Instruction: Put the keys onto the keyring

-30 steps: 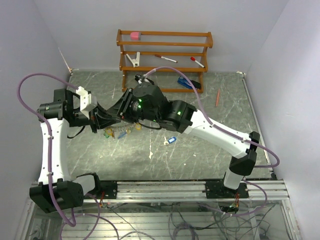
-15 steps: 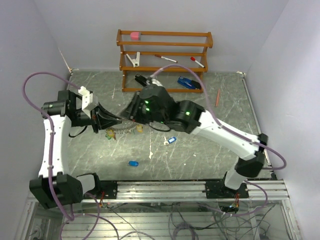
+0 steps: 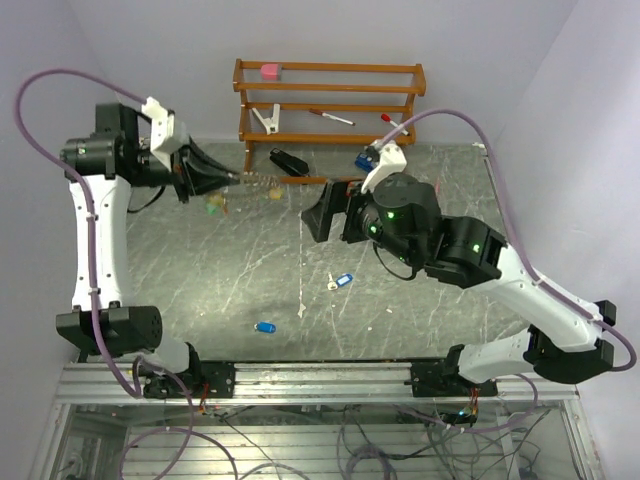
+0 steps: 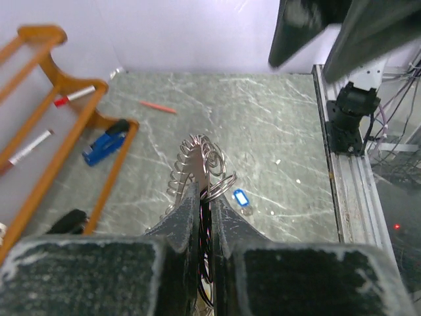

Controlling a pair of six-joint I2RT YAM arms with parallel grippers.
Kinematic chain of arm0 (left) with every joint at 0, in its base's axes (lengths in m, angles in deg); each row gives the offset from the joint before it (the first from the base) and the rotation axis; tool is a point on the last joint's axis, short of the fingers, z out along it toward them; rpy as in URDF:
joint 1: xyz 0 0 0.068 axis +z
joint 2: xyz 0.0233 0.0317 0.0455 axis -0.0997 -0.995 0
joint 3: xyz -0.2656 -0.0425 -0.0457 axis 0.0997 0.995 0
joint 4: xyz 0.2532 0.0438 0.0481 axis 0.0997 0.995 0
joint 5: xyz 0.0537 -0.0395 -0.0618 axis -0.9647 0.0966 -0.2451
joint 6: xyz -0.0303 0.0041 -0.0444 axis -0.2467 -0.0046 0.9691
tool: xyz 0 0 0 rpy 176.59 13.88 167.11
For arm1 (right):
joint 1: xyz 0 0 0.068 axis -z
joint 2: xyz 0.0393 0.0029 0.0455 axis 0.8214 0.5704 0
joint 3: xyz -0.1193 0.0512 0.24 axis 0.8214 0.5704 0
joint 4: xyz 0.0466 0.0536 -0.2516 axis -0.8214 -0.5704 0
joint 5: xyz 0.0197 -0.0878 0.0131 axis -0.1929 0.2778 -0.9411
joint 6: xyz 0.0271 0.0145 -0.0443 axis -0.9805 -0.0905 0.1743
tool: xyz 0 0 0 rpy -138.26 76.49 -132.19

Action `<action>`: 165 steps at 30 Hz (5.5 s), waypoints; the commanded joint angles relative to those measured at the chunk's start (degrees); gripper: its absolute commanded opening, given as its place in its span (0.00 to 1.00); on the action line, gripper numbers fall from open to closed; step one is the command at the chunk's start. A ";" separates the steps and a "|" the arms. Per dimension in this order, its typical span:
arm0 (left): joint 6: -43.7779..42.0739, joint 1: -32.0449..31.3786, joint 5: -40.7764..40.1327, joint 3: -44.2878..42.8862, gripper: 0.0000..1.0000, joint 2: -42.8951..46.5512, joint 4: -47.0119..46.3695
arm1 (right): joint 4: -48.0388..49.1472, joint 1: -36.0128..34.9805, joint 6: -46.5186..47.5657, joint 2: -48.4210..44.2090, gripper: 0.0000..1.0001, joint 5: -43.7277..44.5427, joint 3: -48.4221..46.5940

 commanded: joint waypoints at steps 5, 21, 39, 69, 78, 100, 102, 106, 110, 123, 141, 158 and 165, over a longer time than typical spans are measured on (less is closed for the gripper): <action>29.20 -3.94 4.85 -38.95 0.07 -21.27 0.28 | 11.03 0.29 14.88 -2.19 1.00 -5.18 7.96; 107.01 -15.06 -40.47 8.65 0.07 0.96 -110.32 | 4.72 -0.08 15.73 -0.01 1.00 -2.32 5.44; 63.15 -13.12 -77.27 72.92 0.07 52.25 -104.67 | 5.86 -6.55 6.25 12.77 0.73 -11.42 18.70; 67.33 -12.68 -79.44 84.96 0.07 59.42 -122.76 | 6.08 -8.55 -26.67 40.70 0.36 -25.48 8.63; 69.04 -12.63 -80.54 84.21 0.07 60.23 -122.40 | 4.39 -7.01 -26.59 45.94 0.34 -25.29 4.98; 69.61 -12.59 -80.27 83.87 0.07 60.80 -121.90 | 3.53 -5.04 -24.97 51.30 0.23 -26.69 1.29; 69.99 -12.61 -79.97 83.63 0.07 60.87 -121.56 | 3.51 -5.02 -24.71 51.69 0.16 -26.64 0.92; 71.41 -12.59 -79.22 82.67 0.07 61.00 -120.15 | 2.17 -5.02 -24.45 50.66 0.00 -24.91 0.83; 74.09 -12.59 -76.37 81.10 0.07 60.30 -118.30 | -0.10 -5.02 -23.58 44.96 0.00 -20.23 2.89; 86.75 -12.59 -45.92 73.19 0.07 51.52 -120.20 | -13.09 -5.03 -8.07 19.98 0.00 -7.56 4.00; 87.56 -12.68 -37.52 75.06 0.07 50.53 -121.14 | -7.91 -2.87 14.78 18.91 0.00 -12.66 -16.84; 72.97 -12.68 -35.62 76.76 0.07 54.57 -114.05 | -6.09 -0.83 15.97 23.08 0.00 -25.01 -23.56; 73.57 -12.68 -36.42 76.32 0.07 54.33 -114.94 | -7.57 -0.15 15.62 24.56 0.00 -25.81 -23.69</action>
